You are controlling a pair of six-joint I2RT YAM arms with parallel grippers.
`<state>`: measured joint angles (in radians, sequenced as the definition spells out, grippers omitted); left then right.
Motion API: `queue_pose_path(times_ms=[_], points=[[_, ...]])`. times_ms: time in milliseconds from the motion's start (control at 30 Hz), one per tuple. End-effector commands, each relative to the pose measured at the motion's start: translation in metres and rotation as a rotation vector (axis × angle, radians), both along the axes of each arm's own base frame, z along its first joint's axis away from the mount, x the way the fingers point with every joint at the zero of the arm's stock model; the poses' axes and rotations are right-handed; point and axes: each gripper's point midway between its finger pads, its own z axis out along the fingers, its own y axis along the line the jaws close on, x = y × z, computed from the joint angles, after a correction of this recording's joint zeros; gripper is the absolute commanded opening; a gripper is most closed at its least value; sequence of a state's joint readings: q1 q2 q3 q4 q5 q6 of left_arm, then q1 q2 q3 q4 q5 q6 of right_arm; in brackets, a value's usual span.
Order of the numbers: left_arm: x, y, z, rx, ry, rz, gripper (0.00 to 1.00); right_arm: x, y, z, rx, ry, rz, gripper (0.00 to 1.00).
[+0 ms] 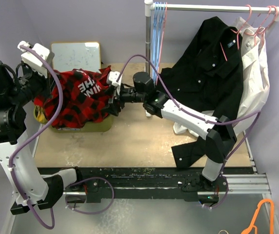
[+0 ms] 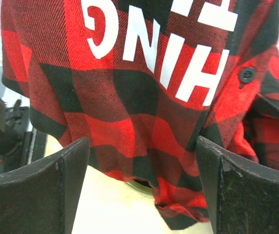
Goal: Place the shirt on the hanger
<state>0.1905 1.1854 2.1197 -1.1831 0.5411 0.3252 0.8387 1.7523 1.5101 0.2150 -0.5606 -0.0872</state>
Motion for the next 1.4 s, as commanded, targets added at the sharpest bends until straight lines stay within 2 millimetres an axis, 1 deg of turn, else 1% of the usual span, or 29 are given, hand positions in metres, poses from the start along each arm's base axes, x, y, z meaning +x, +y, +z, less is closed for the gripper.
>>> queue_pose_path(times_ms=[0,33,67,100,133,233,300,367,433,533,567,600,633,667,800,900,967,1033,1100,1167,1200,1267,1300,1367], points=[[-0.021,-0.026,0.016,0.025,-0.067,-0.162,0.00,-0.015,0.009,0.021,0.024,-0.035,0.125,0.70],[-0.024,-0.030,0.015,0.025,-0.066,-0.189,0.00,-0.011,0.007,0.027,0.017,-0.055,0.104,0.56],[-0.025,-0.033,0.015,0.023,-0.067,-0.206,0.00,-0.005,0.001,0.034,0.011,-0.078,0.068,0.36],[-0.024,-0.033,0.016,0.022,-0.070,-0.211,0.00,0.003,-0.008,0.046,0.017,-0.103,0.018,0.06],[-0.022,-0.033,0.017,0.020,-0.071,-0.209,0.00,0.011,-0.020,0.061,0.036,-0.132,-0.047,0.00],[-0.014,-0.033,0.019,0.012,-0.075,-0.216,0.00,0.020,-0.060,0.102,0.096,-0.207,-0.177,0.00],[-0.011,-0.038,0.018,0.000,-0.069,-0.256,0.01,0.015,-0.081,0.121,0.110,-0.242,-0.223,0.00],[-0.008,-0.044,0.016,-0.019,-0.053,-0.301,0.01,0.005,-0.096,0.132,0.108,-0.254,-0.243,0.00],[-0.004,-0.048,0.011,-0.043,-0.033,-0.335,0.02,-0.008,-0.108,0.137,0.112,-0.237,-0.242,0.00],[0.014,-0.047,0.002,-0.089,0.003,-0.337,0.01,-0.027,-0.125,0.139,0.119,-0.193,-0.252,0.00],[0.020,-0.048,-0.003,-0.109,0.026,-0.343,0.00,-0.030,-0.132,0.140,0.129,-0.191,-0.271,0.00],[0.025,-0.049,-0.007,-0.124,0.040,-0.356,0.00,-0.035,-0.142,0.148,0.154,-0.199,-0.295,0.00],[0.031,-0.052,-0.012,-0.140,0.066,-0.370,0.00,-0.040,-0.147,0.148,0.170,-0.183,-0.306,0.00],[0.037,-0.057,-0.018,-0.148,0.090,-0.379,0.00,-0.045,-0.151,0.142,0.176,-0.153,-0.312,0.00],[0.056,-0.092,-0.044,-0.119,0.165,-0.426,0.00,-0.060,-0.168,0.131,0.199,-0.066,-0.345,0.00],[0.071,-0.108,-0.066,-0.098,0.223,-0.436,0.00,-0.066,-0.181,0.120,0.186,-0.002,-0.389,0.00],[0.082,-0.125,-0.085,-0.047,0.261,-0.439,0.00,-0.071,-0.189,0.116,0.184,0.036,-0.411,0.00],[0.087,-0.145,-0.101,-0.014,0.292,-0.470,0.00,-0.076,-0.195,0.114,0.184,0.066,-0.427,0.00],[0.099,-0.158,-0.116,-0.007,0.319,-0.483,0.00,-0.080,-0.201,0.115,0.197,0.087,-0.445,0.00],[0.111,-0.164,-0.127,-0.017,0.336,-0.483,0.00,-0.083,-0.208,0.116,0.214,0.108,-0.468,0.00],[0.118,-0.165,-0.132,-0.020,0.341,-0.471,0.00,-0.086,-0.209,0.112,0.208,0.127,-0.465,0.00],[0.133,-0.166,-0.144,-0.020,0.350,-0.440,0.00,-0.094,-0.208,0.100,0.195,0.188,-0.444,0.00],[0.141,-0.166,-0.151,-0.018,0.356,-0.426,0.00,-0.095,-0.207,0.097,0.197,0.211,-0.445,0.00],[0.155,-0.166,-0.165,-0.007,0.370,-0.398,0.00,-0.095,-0.206,0.082,0.187,0.254,-0.454,0.00]])
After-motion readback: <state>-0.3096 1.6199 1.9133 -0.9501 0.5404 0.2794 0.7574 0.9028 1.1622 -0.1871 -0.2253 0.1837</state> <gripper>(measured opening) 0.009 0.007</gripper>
